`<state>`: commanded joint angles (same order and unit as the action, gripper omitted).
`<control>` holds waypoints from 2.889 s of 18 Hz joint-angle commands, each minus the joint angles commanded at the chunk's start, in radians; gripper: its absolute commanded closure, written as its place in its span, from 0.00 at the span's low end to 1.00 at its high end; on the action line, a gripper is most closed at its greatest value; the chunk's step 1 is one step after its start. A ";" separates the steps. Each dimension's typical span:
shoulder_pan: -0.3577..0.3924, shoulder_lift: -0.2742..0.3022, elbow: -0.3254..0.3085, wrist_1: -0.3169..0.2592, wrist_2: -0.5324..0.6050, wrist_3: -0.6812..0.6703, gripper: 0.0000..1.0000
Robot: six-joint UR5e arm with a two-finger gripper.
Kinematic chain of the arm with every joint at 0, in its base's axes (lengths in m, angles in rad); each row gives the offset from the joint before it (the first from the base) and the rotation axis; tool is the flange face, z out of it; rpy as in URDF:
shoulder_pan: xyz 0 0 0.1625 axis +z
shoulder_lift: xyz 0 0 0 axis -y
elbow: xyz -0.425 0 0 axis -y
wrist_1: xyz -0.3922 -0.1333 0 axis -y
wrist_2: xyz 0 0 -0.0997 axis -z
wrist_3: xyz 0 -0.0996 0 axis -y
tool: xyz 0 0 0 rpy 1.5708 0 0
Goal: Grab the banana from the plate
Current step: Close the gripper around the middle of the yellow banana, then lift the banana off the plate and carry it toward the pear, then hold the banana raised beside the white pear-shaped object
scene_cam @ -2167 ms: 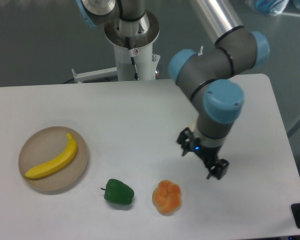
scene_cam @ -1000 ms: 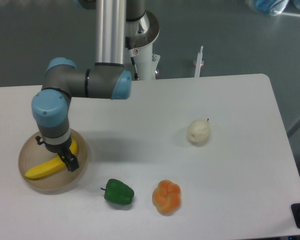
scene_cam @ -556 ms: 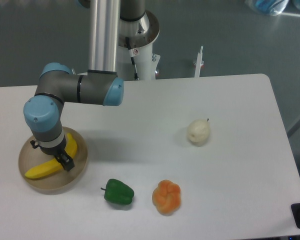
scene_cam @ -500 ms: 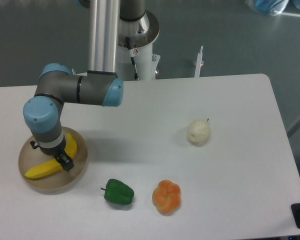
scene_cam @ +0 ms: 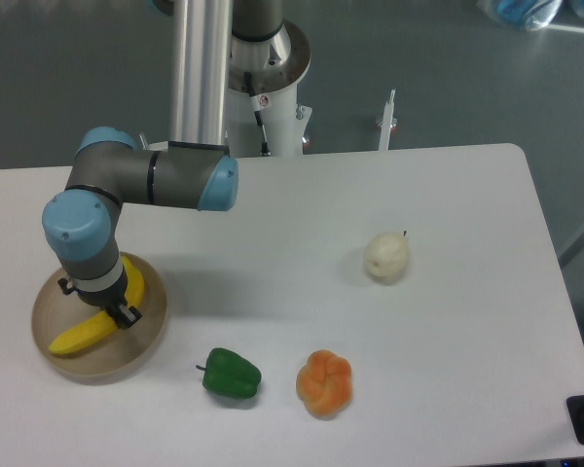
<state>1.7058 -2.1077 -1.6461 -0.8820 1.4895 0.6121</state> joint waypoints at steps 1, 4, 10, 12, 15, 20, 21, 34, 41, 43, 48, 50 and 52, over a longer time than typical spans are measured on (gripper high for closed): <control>0.002 0.008 0.014 -0.002 -0.006 0.001 1.00; 0.037 0.047 0.040 -0.012 -0.014 0.015 1.00; 0.271 0.118 0.129 -0.056 -0.049 0.211 1.00; 0.333 0.121 0.170 -0.150 -0.057 0.282 1.00; 0.445 0.130 0.227 -0.351 -0.054 0.446 1.00; 0.613 0.170 0.226 -0.405 -0.051 0.691 1.00; 0.632 0.170 0.223 -0.406 -0.049 0.719 1.00; 0.750 0.109 0.259 -0.396 0.017 0.983 1.00; 0.752 0.095 0.259 -0.393 0.061 1.032 1.00; 0.752 0.091 0.265 -0.391 0.054 1.031 1.00; 0.747 0.074 0.281 -0.391 0.052 1.029 1.00; 0.747 0.071 0.281 -0.391 0.051 1.029 1.00; 0.747 0.069 0.278 -0.390 0.051 1.028 1.00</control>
<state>2.4528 -2.0387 -1.3683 -1.2717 1.5401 1.6398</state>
